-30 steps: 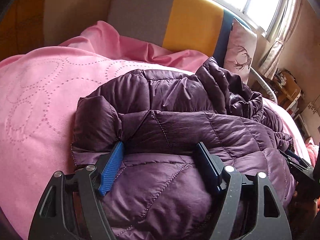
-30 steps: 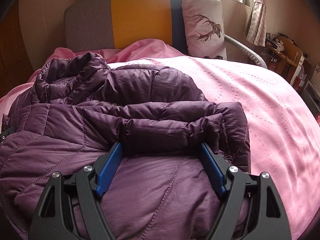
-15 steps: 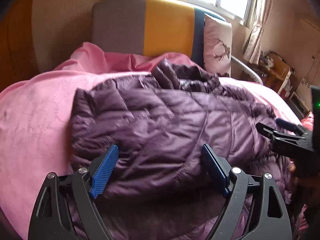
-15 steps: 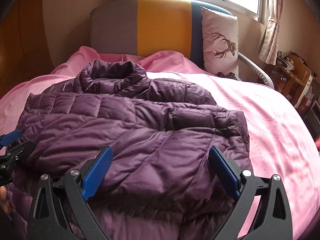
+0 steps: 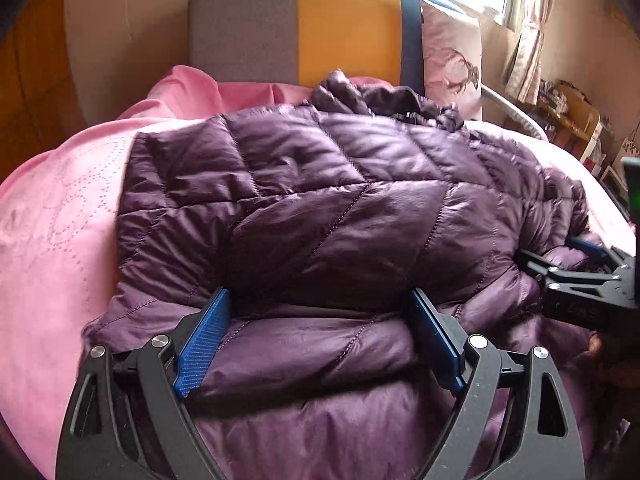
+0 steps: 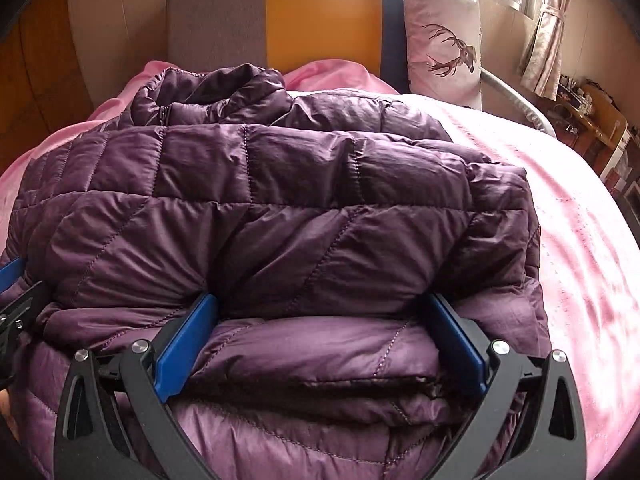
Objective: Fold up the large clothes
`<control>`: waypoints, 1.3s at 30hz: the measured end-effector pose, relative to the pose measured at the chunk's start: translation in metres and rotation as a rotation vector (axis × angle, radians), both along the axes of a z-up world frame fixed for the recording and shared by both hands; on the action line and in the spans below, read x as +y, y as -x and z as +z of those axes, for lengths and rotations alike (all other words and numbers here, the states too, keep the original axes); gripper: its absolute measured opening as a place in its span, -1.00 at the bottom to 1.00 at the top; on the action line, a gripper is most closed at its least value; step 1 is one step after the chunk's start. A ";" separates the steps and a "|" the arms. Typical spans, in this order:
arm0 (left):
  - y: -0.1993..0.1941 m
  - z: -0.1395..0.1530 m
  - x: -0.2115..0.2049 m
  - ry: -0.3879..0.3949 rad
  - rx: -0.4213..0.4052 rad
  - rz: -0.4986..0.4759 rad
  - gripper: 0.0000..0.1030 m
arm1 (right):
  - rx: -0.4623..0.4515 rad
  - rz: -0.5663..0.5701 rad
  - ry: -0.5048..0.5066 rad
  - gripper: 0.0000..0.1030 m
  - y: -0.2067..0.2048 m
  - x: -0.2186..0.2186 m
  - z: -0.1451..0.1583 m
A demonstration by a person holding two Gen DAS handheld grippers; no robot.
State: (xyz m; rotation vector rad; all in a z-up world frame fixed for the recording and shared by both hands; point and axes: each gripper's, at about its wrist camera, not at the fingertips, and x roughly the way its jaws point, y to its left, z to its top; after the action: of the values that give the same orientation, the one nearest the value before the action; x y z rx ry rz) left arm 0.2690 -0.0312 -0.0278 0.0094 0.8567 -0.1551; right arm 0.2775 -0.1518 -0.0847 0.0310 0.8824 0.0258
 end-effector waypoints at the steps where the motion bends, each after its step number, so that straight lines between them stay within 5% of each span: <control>1: 0.005 0.005 0.002 0.009 -0.009 0.014 0.69 | -0.007 0.000 -0.004 0.96 0.002 -0.001 0.001; 11: 0.075 0.043 0.016 0.018 -0.117 0.053 0.85 | -0.033 -0.008 -0.055 0.96 0.047 -0.009 0.029; 19: 0.112 0.028 0.023 0.004 -0.085 0.056 0.89 | 0.077 0.028 -0.074 0.96 0.092 -0.008 0.016; 39: 0.177 0.001 0.041 -0.009 -0.033 0.047 0.92 | 0.047 0.016 -0.092 0.96 0.193 -0.038 0.022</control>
State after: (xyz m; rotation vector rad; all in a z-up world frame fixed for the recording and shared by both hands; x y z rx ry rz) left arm 0.0919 0.0100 -0.0264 0.0006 0.8245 -0.1065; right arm 0.0845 -0.1899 -0.0623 0.1110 0.9283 0.0807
